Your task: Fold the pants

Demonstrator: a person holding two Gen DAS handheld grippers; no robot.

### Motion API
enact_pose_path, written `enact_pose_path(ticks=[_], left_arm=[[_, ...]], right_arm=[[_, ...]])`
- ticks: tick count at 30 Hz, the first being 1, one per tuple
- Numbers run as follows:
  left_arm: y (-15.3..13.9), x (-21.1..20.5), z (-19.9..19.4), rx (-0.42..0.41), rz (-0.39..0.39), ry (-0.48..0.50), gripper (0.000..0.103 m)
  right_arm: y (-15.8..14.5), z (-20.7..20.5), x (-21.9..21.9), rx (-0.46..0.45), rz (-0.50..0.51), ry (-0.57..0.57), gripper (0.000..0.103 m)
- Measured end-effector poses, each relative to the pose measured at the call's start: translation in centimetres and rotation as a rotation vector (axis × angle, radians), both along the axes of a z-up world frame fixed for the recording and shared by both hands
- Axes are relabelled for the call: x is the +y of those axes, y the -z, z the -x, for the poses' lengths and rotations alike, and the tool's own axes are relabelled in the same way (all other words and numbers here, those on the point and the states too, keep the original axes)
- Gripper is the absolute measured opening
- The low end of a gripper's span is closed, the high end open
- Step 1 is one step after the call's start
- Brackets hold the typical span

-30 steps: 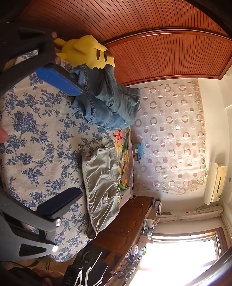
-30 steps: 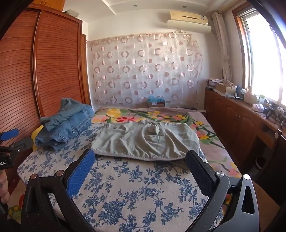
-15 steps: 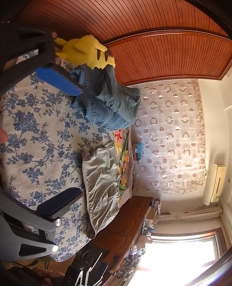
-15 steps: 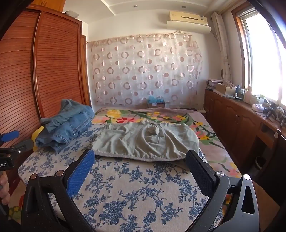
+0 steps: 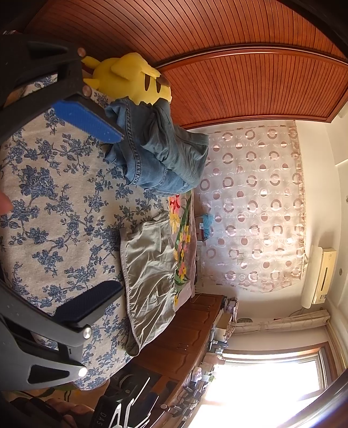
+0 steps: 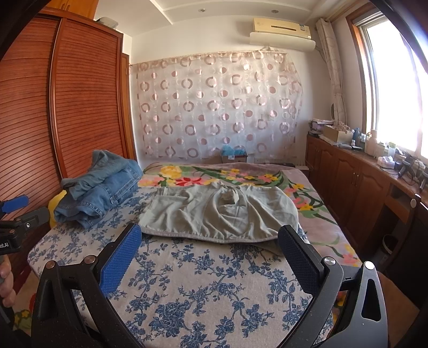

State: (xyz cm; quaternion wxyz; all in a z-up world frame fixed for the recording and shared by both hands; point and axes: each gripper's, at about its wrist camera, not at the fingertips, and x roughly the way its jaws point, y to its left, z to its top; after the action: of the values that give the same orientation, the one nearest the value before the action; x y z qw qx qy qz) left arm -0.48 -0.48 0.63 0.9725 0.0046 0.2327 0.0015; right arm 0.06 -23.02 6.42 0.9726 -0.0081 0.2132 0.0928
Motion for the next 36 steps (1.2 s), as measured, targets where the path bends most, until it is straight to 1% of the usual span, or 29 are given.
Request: enact_pose_path(ticks=[14, 24, 36], left_arm=[[-0.2, 0.1, 0.2, -0.004, 0.002, -0.003, 0.103], [-1.4, 0.2, 0.5, -0.015, 0.007, 0.000, 0.103], [-1.5, 0.1, 0.6, -0.019, 0.007, 0.000, 0.103]], right_arm=[[-0.2, 0.1, 0.0, -0.002, -0.004, -0.001, 0.103], [-0.3, 0.2, 0.0, -0.004, -0.004, -0.001, 0.103], [-0.4, 0.3, 0.1, -0.006, -0.006, -0.001, 0.103]])
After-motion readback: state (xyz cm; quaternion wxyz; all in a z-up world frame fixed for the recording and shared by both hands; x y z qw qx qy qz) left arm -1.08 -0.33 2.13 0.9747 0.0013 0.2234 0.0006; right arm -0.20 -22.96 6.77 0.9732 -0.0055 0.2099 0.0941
